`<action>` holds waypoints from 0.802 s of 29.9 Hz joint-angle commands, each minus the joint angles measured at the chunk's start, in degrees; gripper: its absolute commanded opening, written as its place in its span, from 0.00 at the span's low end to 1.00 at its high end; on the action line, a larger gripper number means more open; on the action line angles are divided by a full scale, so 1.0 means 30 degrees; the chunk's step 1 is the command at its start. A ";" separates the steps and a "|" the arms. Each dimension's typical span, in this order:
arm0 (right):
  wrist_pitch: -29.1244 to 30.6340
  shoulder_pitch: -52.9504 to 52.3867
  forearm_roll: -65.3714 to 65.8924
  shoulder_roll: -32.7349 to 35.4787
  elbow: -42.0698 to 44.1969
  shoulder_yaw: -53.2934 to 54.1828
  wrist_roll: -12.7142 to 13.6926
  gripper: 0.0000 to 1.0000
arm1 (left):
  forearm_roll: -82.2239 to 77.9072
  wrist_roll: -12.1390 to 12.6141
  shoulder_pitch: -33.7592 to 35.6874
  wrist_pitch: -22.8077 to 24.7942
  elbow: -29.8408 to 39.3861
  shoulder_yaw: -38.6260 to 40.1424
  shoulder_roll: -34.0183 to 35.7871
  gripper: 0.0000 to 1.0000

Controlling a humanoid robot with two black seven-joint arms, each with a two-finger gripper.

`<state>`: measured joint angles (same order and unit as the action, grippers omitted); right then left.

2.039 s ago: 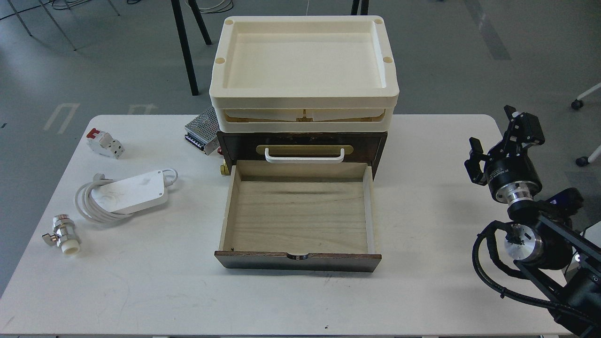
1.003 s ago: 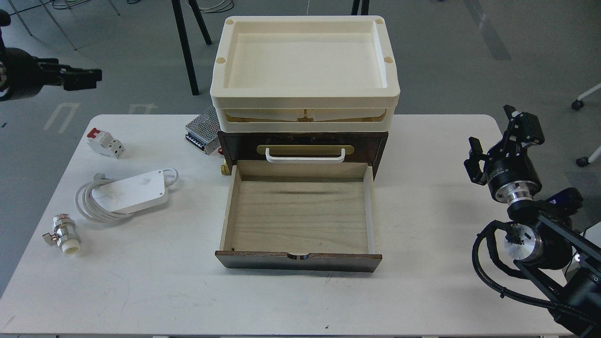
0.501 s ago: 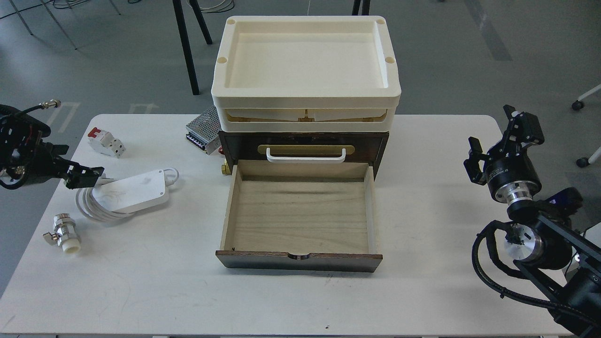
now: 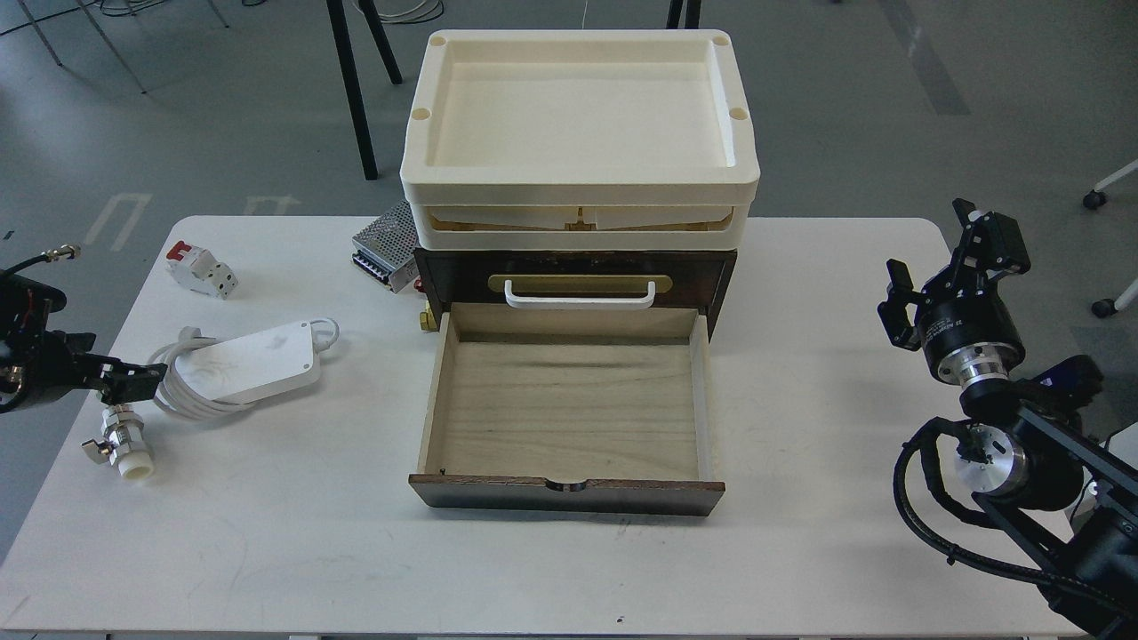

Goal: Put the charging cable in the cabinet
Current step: 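Lower the left gripper onto the white charger brick and close it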

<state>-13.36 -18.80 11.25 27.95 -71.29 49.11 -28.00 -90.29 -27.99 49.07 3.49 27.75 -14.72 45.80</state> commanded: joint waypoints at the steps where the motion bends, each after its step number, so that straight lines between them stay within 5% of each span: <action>1: -0.0001 -0.0002 0.0000 0.0000 0.0002 0.0007 0.0000 0.99 | 0.0681 -0.0002 -0.0185 -0.0021 -0.0839 -0.0016 -0.0820 1.00; 19: -0.0001 -0.0002 0.0000 0.0000 0.0002 0.0007 0.0000 0.99 | 0.4840 -0.0002 -0.1884 0.0038 -0.4823 0.0159 -0.3986 0.97; 24: -0.0001 -0.0002 0.0000 0.0000 0.0002 0.0007 0.0000 0.99 | 0.5135 -0.0002 -0.2235 0.0009 -0.5821 0.0159 -0.4952 0.77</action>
<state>-13.36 -18.81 11.25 27.95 -71.27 49.13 -28.00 -75.27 -27.98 43.13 3.66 11.63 -14.23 32.45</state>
